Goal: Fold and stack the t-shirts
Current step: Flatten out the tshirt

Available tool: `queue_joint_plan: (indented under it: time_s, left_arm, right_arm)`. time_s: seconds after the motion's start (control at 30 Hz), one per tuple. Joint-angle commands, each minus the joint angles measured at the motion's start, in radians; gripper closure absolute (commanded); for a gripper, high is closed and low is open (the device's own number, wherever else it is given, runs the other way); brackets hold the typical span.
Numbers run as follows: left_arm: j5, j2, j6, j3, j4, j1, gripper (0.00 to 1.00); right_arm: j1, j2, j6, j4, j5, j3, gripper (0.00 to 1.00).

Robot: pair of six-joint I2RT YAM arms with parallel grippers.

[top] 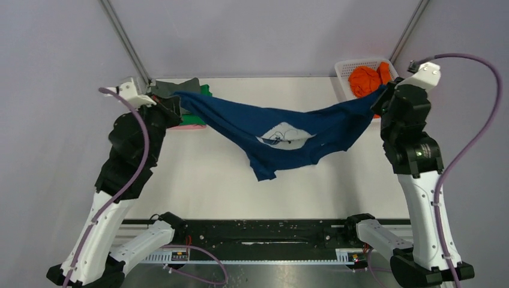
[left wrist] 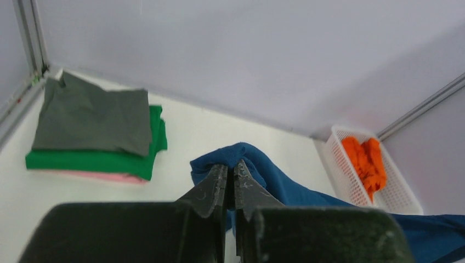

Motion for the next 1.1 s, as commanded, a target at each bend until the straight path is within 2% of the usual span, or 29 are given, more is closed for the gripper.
queue_joint_plan:
  time_s: [0.0,0.2,0.33,0.47,0.63,0.7,0.77,0.83,1.0,1.03,1.07]
  left_arm:
    - [-0.094,-0.093,0.098,0.085,0.12,0.005,1.0]
    - [-0.164,-0.246,0.15,0.069,0.152,0.005,1.0]
    - [-0.154,-0.27,0.181,0.109,0.12,0.005,1.0]
    - [-0.176,-0.228,0.182,0.124,0.099,0.005,1.0]
    - [-0.286,-0.039,0.118,0.083,0.03,0.021,1.0]
    - [-0.182,0.061,0.048,0.042,-0.001,0.107,1.0]
    - [0.056,0.185,-0.064,-0.005,-0.038,0.236,1.0]
    - [0.223,0.265,-0.107,-0.102,0.001,0.298,1.0]
    - [0.274,0.435,-0.148,-0.243,0.081,0.345,1.0]
    - [0.276,0.464,-0.152,-0.241,0.065,0.358,1.0]
    - [0.283,0.487,-0.154,-0.238,0.054,0.369,1.0]
  right_arm:
    - [-0.004,-0.064,-0.092,0.064,0.016,0.136,1.0]
    - [-0.005,-0.113,-0.19,0.065,0.095,0.24,1.0]
    - [-0.004,-0.096,-0.231,0.061,0.103,0.325,1.0]
    - [-0.004,-0.036,-0.272,0.048,0.093,0.407,1.0]
    - [-0.006,0.152,-0.297,0.026,0.073,0.445,1.0]
    - [-0.015,0.238,-0.285,0.027,0.002,0.426,1.0]
    - [-0.021,0.34,-0.266,0.027,-0.074,0.406,1.0]
    - [-0.023,0.453,-0.254,0.033,-0.121,0.394,1.0]
    - [-0.023,0.748,-0.213,0.075,-0.183,0.47,1.0]
    - [-0.023,0.809,-0.213,0.045,-0.184,0.527,0.95]
    - [-0.023,0.897,-0.216,-0.011,-0.2,0.6,0.84]
